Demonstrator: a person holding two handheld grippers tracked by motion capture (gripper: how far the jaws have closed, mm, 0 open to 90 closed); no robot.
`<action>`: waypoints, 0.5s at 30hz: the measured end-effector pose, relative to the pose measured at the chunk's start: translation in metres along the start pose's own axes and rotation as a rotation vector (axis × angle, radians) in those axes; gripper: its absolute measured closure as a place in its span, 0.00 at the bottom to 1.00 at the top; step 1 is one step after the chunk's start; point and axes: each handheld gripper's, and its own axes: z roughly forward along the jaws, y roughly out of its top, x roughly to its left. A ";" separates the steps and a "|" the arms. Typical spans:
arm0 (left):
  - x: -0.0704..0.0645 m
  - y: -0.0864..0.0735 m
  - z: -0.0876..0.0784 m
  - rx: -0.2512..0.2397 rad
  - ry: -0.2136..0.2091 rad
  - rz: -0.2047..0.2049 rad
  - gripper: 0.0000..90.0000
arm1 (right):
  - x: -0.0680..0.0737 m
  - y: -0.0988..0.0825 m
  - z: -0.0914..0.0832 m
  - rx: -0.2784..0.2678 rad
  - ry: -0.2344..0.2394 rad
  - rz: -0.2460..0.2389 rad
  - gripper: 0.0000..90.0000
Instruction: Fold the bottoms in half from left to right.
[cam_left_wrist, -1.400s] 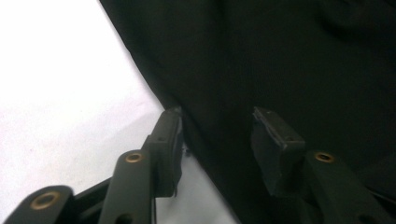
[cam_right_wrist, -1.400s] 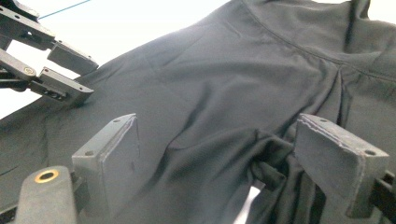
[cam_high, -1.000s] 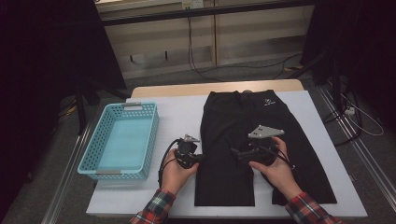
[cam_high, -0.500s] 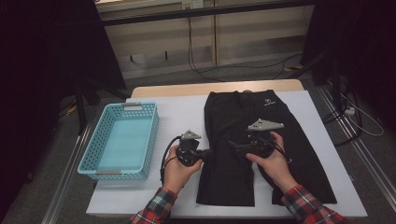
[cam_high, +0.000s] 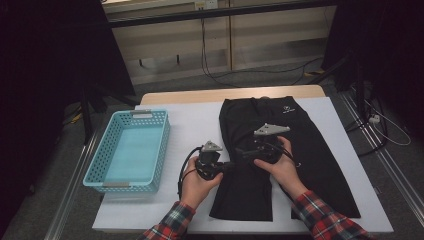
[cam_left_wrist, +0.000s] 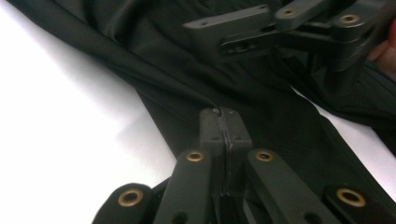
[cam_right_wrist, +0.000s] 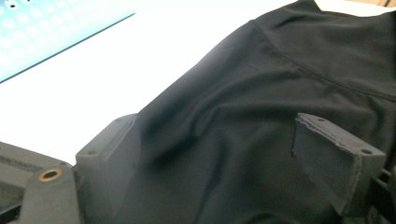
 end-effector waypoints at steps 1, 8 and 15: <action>0.000 0.000 0.000 0.001 0.000 -0.004 1.00 | 0.000 0.001 0.003 -0.010 0.002 0.011 0.19; 0.001 0.000 -0.001 -0.004 0.005 -0.004 1.00 | -0.001 0.005 0.009 -0.017 -0.005 0.019 0.20; 0.000 0.000 0.000 -0.006 0.005 -0.005 1.00 | 0.003 0.006 0.011 -0.011 -0.002 0.001 0.20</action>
